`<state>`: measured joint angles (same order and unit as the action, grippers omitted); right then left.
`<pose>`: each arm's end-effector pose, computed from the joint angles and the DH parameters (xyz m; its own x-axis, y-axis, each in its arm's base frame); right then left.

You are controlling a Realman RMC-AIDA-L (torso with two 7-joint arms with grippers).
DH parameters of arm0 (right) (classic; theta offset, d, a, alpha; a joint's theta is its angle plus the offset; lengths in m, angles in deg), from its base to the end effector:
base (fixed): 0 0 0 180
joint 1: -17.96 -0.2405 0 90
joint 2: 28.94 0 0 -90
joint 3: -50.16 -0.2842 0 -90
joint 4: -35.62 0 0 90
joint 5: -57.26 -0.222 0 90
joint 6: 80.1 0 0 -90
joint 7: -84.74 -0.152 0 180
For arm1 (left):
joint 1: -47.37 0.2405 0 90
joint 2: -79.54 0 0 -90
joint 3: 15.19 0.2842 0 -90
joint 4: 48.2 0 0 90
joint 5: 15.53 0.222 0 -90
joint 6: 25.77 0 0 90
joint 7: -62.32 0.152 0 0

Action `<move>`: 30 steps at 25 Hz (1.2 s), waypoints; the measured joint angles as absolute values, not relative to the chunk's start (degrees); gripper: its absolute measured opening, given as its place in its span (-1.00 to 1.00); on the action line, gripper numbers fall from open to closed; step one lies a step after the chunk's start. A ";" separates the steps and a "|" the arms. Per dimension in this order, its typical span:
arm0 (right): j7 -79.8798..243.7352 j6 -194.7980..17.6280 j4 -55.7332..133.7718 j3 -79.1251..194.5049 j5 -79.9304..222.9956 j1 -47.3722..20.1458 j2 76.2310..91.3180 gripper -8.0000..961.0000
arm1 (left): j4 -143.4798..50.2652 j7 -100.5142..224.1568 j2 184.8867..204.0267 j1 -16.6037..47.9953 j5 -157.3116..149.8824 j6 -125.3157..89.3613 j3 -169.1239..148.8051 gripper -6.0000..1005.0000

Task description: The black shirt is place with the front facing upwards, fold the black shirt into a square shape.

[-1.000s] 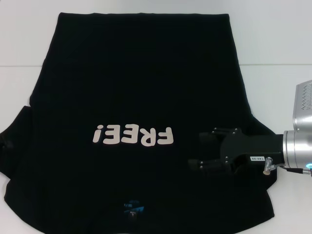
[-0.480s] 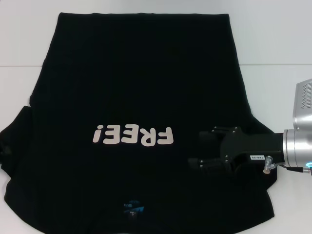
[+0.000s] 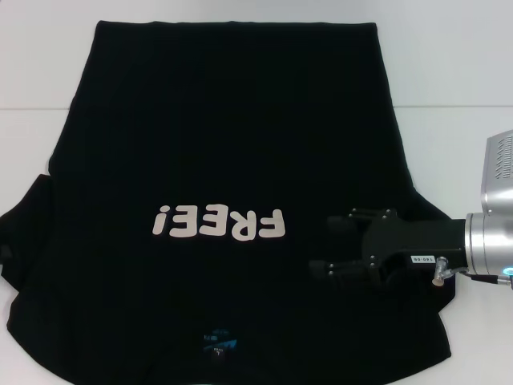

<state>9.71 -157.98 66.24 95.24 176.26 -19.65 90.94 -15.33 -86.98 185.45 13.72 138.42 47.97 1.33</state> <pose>0.2678 0.3824 -0.0668 0.8905 -0.2885 -0.3519 -0.3653 -0.9143 -0.1748 -0.4262 0.3689 0.0955 -0.2033 0.8212 0.5331 0.9392 0.3174 -0.1308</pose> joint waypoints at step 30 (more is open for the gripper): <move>9.87 -157.80 66.47 94.72 175.79 -19.66 90.94 0.92 | -7.31 -86.34 184.58 14.29 138.11 47.57 0.79 -0.96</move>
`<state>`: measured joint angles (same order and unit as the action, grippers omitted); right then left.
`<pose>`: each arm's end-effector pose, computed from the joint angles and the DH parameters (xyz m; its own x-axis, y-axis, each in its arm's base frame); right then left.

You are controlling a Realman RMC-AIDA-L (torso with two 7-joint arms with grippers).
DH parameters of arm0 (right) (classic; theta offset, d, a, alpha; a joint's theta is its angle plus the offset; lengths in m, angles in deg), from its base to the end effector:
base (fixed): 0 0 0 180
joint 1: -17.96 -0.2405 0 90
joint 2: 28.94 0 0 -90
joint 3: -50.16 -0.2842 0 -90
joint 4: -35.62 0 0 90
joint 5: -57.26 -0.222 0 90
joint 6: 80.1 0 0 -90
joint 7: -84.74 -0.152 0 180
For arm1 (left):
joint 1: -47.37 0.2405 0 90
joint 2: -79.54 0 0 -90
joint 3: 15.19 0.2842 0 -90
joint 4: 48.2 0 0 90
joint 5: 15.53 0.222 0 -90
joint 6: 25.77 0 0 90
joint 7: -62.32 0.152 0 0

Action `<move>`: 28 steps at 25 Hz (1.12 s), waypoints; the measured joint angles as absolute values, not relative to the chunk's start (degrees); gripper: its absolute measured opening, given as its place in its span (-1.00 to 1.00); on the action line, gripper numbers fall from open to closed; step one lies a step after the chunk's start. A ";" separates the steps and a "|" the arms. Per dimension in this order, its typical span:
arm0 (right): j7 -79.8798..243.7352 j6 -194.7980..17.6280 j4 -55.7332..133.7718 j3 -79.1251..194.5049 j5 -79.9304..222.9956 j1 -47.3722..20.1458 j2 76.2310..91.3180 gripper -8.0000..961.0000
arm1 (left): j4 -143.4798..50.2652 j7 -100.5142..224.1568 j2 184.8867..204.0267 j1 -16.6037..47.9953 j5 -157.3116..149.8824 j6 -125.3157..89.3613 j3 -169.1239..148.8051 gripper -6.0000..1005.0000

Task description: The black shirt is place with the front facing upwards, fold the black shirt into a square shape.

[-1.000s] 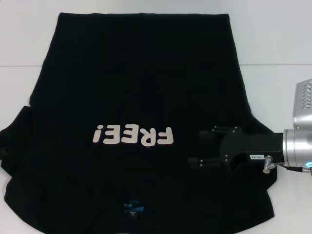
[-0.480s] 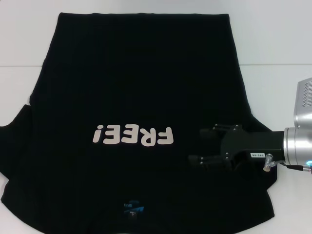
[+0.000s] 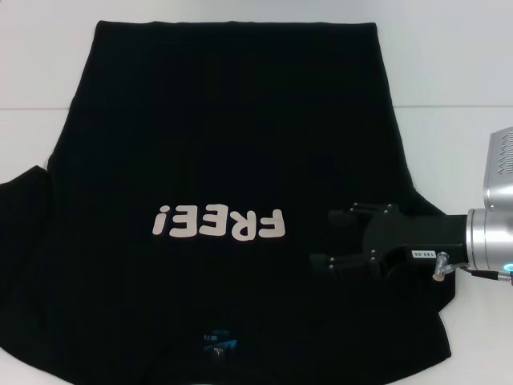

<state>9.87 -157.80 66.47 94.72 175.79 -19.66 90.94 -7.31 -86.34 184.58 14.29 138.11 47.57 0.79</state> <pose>0.2670 0.3848 -0.0644 0.8872 -0.2839 -0.3637 -0.3681 -0.9108 -0.1869 -0.4282 0.3778 0.1451 -0.1046 0.7659 0.6344 0.9293 0.3025 -0.2120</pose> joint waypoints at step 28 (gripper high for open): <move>9.77 -156.91 66.12 94.63 175.78 -19.69 91.13 0.92 | -2.32 -85.59 183.82 13.42 131.98 55.15 0.58 -0.96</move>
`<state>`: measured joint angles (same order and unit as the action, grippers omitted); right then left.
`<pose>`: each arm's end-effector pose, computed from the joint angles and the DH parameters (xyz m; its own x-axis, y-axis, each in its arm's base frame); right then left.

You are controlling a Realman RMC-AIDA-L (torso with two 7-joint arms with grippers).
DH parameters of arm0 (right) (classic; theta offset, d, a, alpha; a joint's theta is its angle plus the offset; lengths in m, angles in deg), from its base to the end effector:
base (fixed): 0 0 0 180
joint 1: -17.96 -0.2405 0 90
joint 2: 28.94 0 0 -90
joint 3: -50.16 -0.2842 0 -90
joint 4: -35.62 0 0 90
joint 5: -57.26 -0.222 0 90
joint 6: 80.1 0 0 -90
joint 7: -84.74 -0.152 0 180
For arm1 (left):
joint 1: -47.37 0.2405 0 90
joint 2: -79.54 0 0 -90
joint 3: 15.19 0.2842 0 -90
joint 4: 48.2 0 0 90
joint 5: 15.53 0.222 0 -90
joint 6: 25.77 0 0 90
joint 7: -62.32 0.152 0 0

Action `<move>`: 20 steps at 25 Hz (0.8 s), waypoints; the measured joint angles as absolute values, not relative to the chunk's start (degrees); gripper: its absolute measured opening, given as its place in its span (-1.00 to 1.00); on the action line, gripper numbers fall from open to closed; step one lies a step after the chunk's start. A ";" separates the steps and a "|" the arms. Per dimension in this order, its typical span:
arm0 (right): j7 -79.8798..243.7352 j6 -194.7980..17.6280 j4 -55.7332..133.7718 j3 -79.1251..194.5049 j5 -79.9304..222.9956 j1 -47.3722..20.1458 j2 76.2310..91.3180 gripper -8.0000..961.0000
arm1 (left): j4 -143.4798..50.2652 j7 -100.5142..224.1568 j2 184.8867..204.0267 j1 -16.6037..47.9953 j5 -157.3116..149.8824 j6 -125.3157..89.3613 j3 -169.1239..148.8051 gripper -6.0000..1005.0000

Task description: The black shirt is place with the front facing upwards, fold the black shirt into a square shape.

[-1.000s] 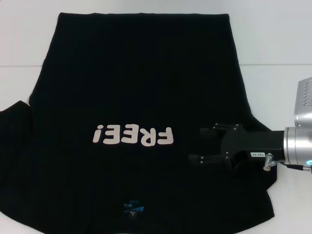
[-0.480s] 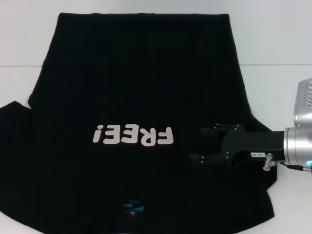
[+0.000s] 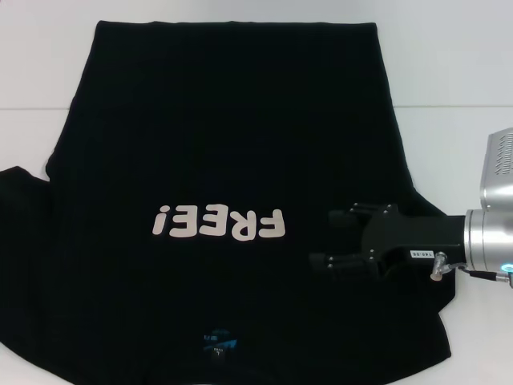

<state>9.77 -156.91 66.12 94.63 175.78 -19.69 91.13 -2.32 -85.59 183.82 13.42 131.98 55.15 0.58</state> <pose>0.2680 0.3853 -0.0667 0.8844 -0.2922 -0.3639 -0.3785 -0.9053 -0.1930 -0.3954 0.3887 0.1670 -0.0549 0.7611 0.6463 0.9708 0.1920 -0.1436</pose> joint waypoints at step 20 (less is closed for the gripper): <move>9.69 -155.82 65.59 94.63 175.72 -19.41 91.14 0.92 | -9.20 -73.83 192.02 11.79 121.81 59.90 1.46 -0.96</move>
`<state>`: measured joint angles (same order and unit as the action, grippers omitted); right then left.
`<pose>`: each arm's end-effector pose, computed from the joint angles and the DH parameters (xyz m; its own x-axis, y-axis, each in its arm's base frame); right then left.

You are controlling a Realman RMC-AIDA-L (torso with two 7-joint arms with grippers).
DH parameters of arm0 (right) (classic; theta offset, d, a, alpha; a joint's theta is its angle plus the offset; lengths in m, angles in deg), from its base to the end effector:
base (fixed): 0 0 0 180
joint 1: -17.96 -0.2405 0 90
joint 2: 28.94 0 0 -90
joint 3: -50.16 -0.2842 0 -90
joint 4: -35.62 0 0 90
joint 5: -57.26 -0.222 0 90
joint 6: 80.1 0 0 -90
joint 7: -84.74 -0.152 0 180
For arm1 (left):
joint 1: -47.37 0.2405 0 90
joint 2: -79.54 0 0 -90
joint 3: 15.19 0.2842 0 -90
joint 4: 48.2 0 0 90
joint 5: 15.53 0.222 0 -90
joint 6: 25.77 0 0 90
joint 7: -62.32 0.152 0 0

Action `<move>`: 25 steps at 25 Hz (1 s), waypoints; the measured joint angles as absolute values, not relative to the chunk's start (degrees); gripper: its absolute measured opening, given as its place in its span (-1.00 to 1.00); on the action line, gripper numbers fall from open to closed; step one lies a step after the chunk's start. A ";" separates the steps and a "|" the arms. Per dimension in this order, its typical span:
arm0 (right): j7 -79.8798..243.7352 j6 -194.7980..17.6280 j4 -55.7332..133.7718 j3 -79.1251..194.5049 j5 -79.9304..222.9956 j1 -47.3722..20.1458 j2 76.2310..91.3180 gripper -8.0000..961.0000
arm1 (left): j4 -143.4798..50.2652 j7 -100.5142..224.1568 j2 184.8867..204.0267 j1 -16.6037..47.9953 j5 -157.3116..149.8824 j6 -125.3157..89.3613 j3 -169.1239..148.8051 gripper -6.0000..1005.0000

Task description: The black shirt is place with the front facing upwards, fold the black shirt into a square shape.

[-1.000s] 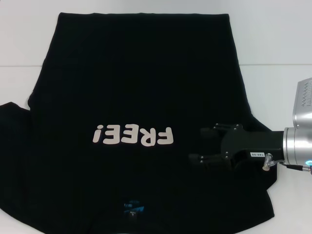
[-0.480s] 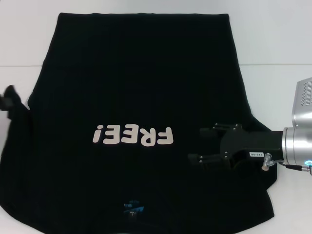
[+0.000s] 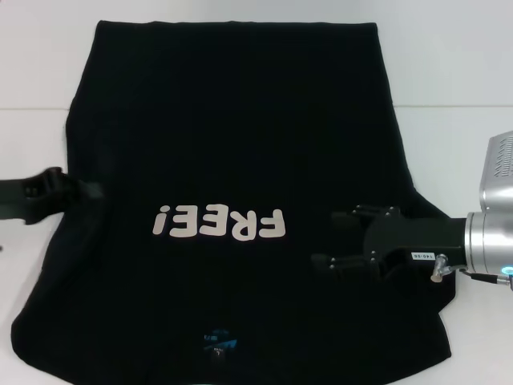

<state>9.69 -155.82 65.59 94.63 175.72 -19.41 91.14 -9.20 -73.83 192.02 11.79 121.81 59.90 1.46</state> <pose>0.2722 0.3849 -0.0682 0.8805 -0.3066 -0.3616 -0.3950 -0.8962 -0.2021 -0.3442 0.3884 0.0618 0.0152 0.8447 0.5350 0.9933 -0.0740 0.0887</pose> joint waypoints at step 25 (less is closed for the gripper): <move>-32.42 -159.82 72.42 94.44 178.45 -19.66 83.27 0.91 | -12.03 -9.58 194.94 21.31 108.09 78.99 0.85 0.33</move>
<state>-32.42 -159.82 72.42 94.44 178.45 -19.66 83.27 -12.03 -9.58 194.94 21.31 108.09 78.99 0.85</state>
